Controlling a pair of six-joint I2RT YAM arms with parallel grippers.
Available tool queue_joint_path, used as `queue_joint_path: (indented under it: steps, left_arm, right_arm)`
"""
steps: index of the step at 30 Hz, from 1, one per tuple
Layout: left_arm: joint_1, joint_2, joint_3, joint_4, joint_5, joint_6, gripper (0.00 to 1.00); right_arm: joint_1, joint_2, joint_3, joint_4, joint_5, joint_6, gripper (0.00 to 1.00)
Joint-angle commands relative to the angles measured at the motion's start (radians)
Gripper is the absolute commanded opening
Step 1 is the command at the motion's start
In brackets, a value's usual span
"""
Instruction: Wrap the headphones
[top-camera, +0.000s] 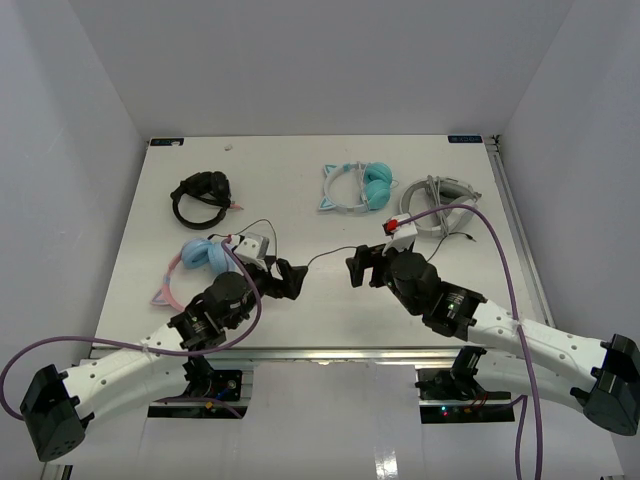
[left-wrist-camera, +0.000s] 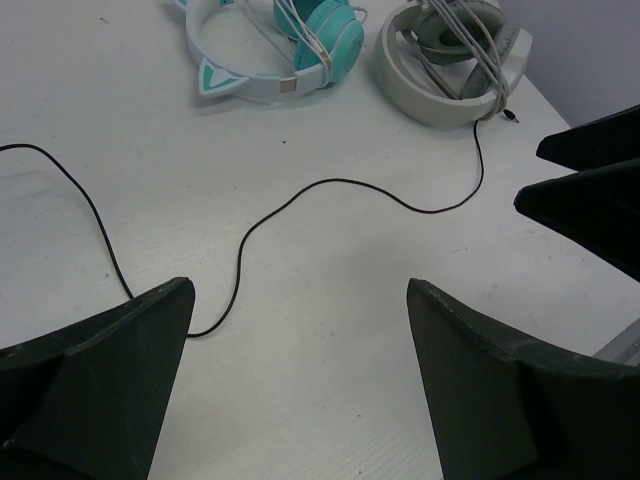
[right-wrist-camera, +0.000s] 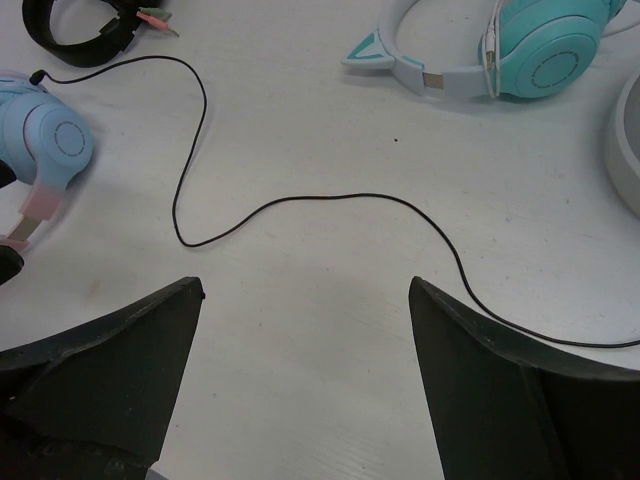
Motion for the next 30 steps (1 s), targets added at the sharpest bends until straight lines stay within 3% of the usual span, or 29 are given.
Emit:
queue_joint_path:
  steps: [1,9,15,17,19,23,30]
  left_arm:
    - [-0.001,-0.002,-0.005,0.007,-0.023,0.008,0.98]
    - [-0.001,0.066,0.034,0.004,-0.165,-0.068,0.97]
    - [0.002,0.156,0.198,-0.336,-0.44,-0.335,0.87]
    - [0.076,0.177,0.249,-0.543,-0.521,-0.538,0.83]
    - [0.201,0.187,0.278,-0.687,-0.435,-0.677,0.79]
    - [0.485,0.173,0.242,-0.712,-0.248,-0.683,0.73]
    - [0.608,0.147,0.222,-0.816,-0.322,-0.779,0.71]
  right_arm:
    - [0.003,0.009,0.016,0.037,0.03,0.008,0.9]
    - [0.003,0.013,0.024,0.026,0.05,0.009,0.9]
    - [0.003,0.01,0.023,-0.008,0.107,0.022,0.9]
    - [0.003,-0.001,0.021,-0.008,0.095,0.024,0.9]
    - [0.003,-0.002,0.021,-0.007,0.082,0.023,0.9]
    - [0.005,0.012,0.025,-0.007,0.062,0.023,0.9]
    - [0.003,0.048,0.05,-0.021,0.018,0.021,0.9]
